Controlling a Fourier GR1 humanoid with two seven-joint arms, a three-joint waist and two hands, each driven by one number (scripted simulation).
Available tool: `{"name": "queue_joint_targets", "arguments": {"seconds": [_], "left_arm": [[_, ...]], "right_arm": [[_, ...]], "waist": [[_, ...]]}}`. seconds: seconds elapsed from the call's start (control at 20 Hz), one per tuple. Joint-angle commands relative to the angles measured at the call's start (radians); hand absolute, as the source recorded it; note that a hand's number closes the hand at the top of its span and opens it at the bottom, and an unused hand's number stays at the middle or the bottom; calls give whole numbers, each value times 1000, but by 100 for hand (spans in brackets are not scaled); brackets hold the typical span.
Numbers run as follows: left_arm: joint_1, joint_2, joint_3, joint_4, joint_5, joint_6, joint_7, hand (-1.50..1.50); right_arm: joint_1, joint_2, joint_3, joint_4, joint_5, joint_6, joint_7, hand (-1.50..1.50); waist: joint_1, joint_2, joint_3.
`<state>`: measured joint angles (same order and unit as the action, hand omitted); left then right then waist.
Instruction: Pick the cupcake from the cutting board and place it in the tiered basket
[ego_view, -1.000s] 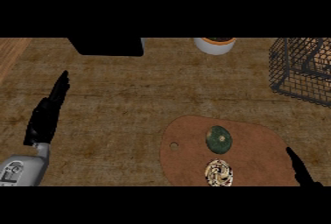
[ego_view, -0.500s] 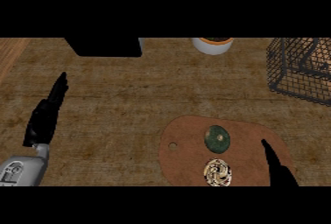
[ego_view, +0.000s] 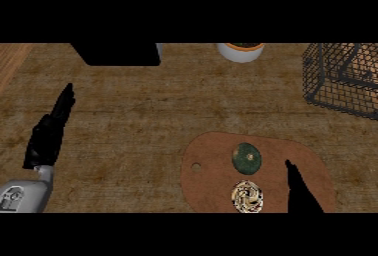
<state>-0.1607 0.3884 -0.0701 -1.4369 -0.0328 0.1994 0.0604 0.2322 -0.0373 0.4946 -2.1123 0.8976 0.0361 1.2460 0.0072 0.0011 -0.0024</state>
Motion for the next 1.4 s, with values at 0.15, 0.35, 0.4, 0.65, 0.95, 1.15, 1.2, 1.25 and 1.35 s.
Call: {"name": "queue_joint_targets", "arguments": {"seconds": [0.15, 0.35, 0.4, 0.65, 0.95, 1.15, 1.2, 1.25, 1.35], "left_arm": [[18, -13, -4, -16, -6, -13, -8, 0], [4, -9, 1, -12, -27, -5, 15, 0], [-14, -4, 13, 6, -25, -7, 16, 0], [34, 2, 19, -61, -16, -18, 29, 0], [41, -3, 30, -43, -15, -38, -7, 0], [33, -6, 41, -55, -21, -34, 24, 0], [63, -19, 29, -50, -28, -34, -12, 0], [-4, -3, 43, -53, -14, -51, 52, 0], [6, -35, 21, -17, -45, -30, 15, 0]], "right_arm": [[-33, 36, 75, 49, 91, 27, 241, -150], [-80, 37, 13, 70, 25, 58, 241, -150], [-56, 37, 1, 38, 12, 92, 241, -150], [-13, 37, 20, 58, 21, 44, 242, -150], [-19, 37, 8, 68, -1, 43, 241, -150], [-39, 37, -13, 168, -31, -12, 193, -150], [-81, 37, -38, 188, -59, 20, 206, -150], [-80, 37, 15, 246, -54, -67, 195, -150], [-131, 37, 3, 227, -81, -43, 231, -150]], "waist": [[0, 0, 0], [-1, 2, 1], [-7, 1, 1], [-1, 0, 1], [-4, -1, 1], [-3, -1, 2], [2, 0, 2], [-2, 1, 2], [-4, 1, 2]]}}
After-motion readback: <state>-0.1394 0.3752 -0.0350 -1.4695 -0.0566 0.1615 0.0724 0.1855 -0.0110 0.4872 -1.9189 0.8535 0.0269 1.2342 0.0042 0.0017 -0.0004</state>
